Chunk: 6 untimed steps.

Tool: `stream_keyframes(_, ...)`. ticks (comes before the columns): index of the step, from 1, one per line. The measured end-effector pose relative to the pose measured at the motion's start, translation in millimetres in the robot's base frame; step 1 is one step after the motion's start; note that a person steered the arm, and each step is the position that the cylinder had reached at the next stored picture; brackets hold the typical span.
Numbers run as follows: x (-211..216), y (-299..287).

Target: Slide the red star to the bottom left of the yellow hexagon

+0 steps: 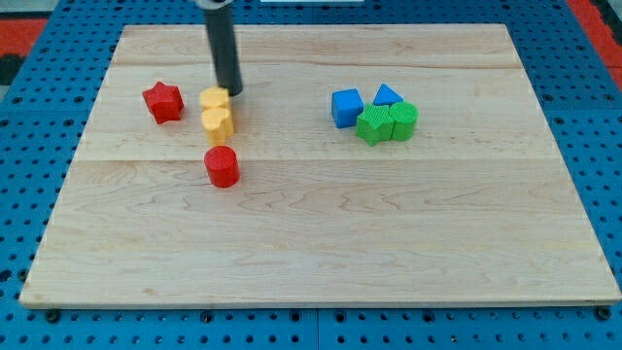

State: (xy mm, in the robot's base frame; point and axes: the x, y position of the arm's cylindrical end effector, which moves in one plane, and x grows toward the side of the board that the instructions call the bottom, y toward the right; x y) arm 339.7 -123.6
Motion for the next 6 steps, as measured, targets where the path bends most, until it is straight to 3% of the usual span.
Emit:
stream_keyframes(1, -26.3, -12.6)
stream_keyframes(2, -49.2, -82.8)
stream_keyframes(4, 56.0, -76.9)
stream_keyframes(5, 97.5, -111.2)
stream_keyframes(6, 167.2, -43.2)
